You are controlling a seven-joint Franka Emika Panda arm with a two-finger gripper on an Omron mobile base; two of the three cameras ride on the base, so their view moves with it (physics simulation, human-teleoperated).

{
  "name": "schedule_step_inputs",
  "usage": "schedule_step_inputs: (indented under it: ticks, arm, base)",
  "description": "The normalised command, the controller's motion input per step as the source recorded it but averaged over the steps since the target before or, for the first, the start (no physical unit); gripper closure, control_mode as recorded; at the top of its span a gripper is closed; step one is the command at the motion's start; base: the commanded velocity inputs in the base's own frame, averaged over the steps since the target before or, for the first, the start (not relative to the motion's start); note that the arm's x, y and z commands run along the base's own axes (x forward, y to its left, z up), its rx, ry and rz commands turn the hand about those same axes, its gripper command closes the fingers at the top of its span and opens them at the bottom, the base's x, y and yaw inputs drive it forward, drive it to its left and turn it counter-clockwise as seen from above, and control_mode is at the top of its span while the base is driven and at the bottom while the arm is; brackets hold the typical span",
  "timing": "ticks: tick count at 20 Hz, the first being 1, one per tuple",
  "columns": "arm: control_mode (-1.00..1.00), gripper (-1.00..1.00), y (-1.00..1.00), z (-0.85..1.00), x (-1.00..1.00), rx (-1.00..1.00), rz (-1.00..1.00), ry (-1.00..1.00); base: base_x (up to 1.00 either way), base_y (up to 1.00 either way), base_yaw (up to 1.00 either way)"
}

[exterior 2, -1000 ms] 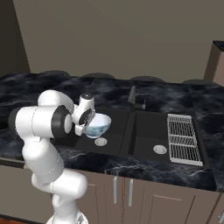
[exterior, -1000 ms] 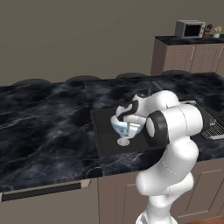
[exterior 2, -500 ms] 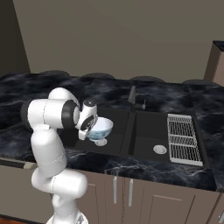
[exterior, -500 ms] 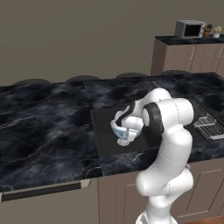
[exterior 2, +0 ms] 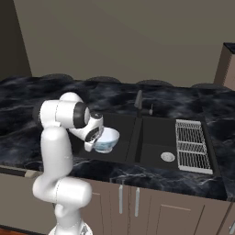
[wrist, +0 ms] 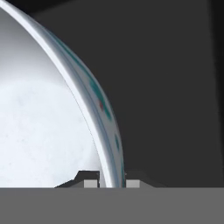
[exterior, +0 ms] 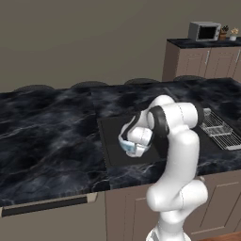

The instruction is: Place the bowl in the left basin and the cup in the right basin of the sink.

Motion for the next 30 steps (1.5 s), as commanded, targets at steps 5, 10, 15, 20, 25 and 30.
schedule_step_inputs:
  ticks: [5, 10, 15, 20, 25, 30]
  arm:
    - [-1.0, 1.0, 0.0, -0.38, 0.17, 0.0, 0.0, 0.0]
    - [-1.0, 1.0, 0.0, -0.38, 0.08, 0.0, 0.0, 0.0]
    - [-1.0, 1.0, 0.0, -0.34, 0.11, 0.0, 0.0, -0.04]
    - [-1.0, 1.0, -0.01, -0.32, 0.1, 0.0, 0.0, -0.07]
    - [-1.0, 1.0, -0.03, -0.3, 0.03, 0.0, 0.0, -0.04]
    - [-1.0, -1.0, -0.06, -0.13, 0.0, 0.0, 0.0, -0.01]
  base:
    - [0.0, 0.0, 0.0]
    - [0.0, 0.0, 0.0]
    - [0.0, 0.0, 0.0]
    - [0.0, 0.0, 0.0]
    - [0.0, 0.0, 0.0]
    - [0.0, 0.0, 0.0]
